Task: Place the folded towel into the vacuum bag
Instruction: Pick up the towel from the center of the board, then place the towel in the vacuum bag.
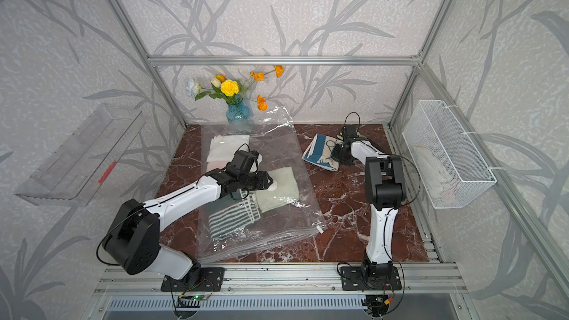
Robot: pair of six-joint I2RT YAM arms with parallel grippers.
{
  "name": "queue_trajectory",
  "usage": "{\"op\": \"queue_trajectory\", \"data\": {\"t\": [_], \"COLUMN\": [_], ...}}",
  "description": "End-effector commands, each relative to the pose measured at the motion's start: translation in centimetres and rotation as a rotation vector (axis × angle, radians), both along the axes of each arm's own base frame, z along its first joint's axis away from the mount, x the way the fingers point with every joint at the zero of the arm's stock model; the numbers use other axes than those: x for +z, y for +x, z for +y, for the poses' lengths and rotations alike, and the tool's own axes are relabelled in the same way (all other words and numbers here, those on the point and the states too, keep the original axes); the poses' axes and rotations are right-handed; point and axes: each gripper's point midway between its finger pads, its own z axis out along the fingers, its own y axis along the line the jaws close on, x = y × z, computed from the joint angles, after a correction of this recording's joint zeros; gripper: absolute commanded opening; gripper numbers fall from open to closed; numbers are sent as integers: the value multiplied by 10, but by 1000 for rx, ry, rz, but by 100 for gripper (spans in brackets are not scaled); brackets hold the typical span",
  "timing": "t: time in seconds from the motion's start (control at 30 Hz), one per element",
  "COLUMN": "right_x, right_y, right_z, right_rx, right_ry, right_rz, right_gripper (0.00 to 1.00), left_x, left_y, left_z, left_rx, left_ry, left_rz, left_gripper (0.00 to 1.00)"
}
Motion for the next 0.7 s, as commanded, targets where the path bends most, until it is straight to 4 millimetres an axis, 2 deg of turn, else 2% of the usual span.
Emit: {"op": "queue_trajectory", "data": {"t": [0.0,0.07,0.13,0.23,0.33,0.4,0.47,0.57,0.63,0.67], "right_x": [93,123,152,197,229,240,243,211,172,138], "right_y": [-2,-5,-12,-30,-55,-71,-84,-109,-122,-132], "right_z": [31,60,97,151,194,210,216,211,206,199], "right_rx": [169,264,364,493,587,605,580,501,445,414], "right_ry": [-167,-199,-194,-144,-50,57,175,327,383,380], "right_rz": [-128,-165,-211,-294,-353,-367,-375,-335,-274,-209], "right_gripper": [0,0,0,0,0,0,0,0,0,0], "left_x": [4,6,8,17,28,37,49,69,78,80], "left_y": [0,2,3,5,8,9,10,7,7,7], "left_z": [13,15,18,28,45,60,80,110,118,116], "left_rx": [28,38,49,83,141,193,262,346,354,340], "left_ry": [29,30,29,31,46,51,64,82,83,77], "left_rz": [-20,-24,-27,-45,-77,-104,-137,-178,-202,-208], "left_gripper": [48,48,48,48,48,48,48,48,48,48]}}
